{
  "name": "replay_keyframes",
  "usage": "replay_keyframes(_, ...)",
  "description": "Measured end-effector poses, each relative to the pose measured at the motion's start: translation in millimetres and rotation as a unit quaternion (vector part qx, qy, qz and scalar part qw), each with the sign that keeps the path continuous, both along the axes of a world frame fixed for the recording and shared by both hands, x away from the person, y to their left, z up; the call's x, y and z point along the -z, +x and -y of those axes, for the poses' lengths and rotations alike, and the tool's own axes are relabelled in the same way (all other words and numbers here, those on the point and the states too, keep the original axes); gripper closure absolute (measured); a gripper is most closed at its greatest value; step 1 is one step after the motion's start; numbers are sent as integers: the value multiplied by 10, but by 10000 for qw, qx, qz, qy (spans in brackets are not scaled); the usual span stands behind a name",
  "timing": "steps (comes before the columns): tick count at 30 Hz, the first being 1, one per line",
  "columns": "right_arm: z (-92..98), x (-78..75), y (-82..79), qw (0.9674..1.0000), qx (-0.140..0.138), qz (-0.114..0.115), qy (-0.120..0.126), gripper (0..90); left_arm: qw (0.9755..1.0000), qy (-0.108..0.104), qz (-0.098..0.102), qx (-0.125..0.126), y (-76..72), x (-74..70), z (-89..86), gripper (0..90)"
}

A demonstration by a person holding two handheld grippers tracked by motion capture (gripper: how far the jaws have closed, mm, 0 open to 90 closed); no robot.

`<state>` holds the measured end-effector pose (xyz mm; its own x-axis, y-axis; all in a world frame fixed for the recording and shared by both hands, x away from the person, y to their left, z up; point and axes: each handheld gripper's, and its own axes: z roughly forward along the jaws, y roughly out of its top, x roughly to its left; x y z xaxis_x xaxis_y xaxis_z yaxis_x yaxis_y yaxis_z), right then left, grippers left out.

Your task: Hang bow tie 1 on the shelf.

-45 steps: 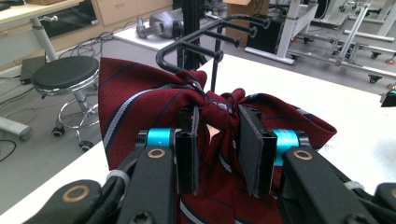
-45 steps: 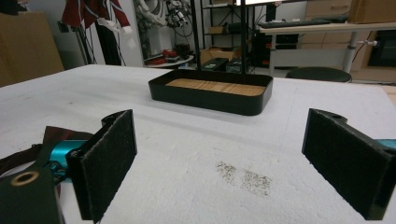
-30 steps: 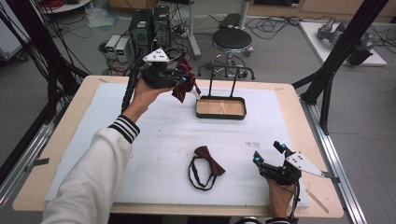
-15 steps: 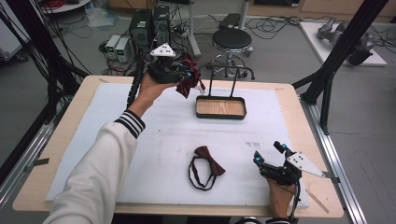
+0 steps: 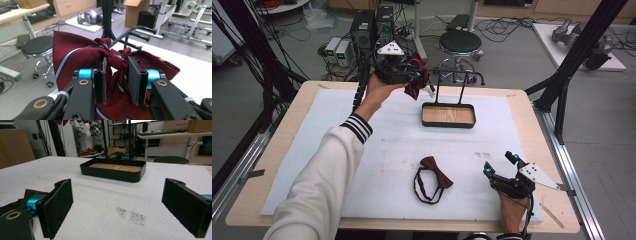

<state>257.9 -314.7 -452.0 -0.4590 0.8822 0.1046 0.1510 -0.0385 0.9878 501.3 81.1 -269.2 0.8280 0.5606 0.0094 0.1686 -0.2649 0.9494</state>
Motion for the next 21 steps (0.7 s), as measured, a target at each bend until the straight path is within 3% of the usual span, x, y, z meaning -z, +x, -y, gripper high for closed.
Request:
replay_keyframes(4, 0, 0, 0, 10000, -3, -2, 5, 93, 9999, 80, -7, -84, 53, 16, 31, 695)
replay_keyframes(16, 7, 1, 4, 10000, -7, 8, 14, 93, 9995, 53, -96, -311, 151, 84, -29, 694)
replay_keyframes(21, 5, 1, 3, 10000, -8, 9, 12, 93, 9990, 129, -186, -384, 176, 169, -40, 695)
